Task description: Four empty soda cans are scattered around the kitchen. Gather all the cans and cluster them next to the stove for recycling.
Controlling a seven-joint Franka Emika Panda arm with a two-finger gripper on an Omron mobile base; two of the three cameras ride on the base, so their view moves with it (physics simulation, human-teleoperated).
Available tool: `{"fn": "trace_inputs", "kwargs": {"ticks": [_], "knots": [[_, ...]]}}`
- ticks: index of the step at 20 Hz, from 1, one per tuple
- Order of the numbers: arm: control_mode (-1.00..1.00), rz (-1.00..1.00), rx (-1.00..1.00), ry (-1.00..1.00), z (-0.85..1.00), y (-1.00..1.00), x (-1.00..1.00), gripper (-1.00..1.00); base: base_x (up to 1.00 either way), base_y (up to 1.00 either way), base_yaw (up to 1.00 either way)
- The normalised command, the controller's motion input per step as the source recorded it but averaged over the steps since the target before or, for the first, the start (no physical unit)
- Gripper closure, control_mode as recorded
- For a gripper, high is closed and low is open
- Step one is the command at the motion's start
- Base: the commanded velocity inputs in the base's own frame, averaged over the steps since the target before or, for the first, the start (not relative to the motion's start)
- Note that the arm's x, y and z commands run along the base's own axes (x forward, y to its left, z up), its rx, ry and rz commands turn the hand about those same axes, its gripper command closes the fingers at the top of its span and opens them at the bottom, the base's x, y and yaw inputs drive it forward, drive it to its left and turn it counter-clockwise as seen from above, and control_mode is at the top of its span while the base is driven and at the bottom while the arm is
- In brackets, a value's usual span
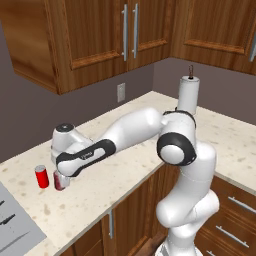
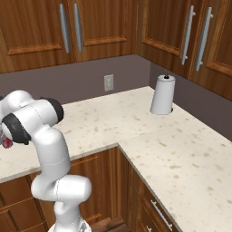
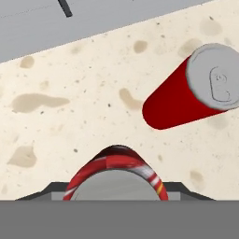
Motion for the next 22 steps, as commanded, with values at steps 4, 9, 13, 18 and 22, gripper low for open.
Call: {"fn": "trace_inputs", "kwargs": {"ticks": [4, 9, 13, 18, 22], "knots": [[-1.00, 0.00, -0.02, 0.00, -0.19, 0.08, 0.04, 1.00, 0.00, 0.00, 0.00], [-1.00, 0.00, -0.01, 0.00, -0.15, 0.02, 0.02, 1.00, 0.00, 0.00, 0.00], [-1.00, 0.00, -0.01, 0.00, -0.14, 0.02, 0.02, 1.00, 0.00, 0.00, 0.00], [-1.00, 0.00, 0.00, 0.00, -0.06, 0.03, 0.05, 1.00, 0.00, 0.00, 0.00], [-1.00, 0.00, 0.00, 0.00, -0.03, 0.00, 0.00, -1.00, 0.00, 0.00, 0.00]]}}
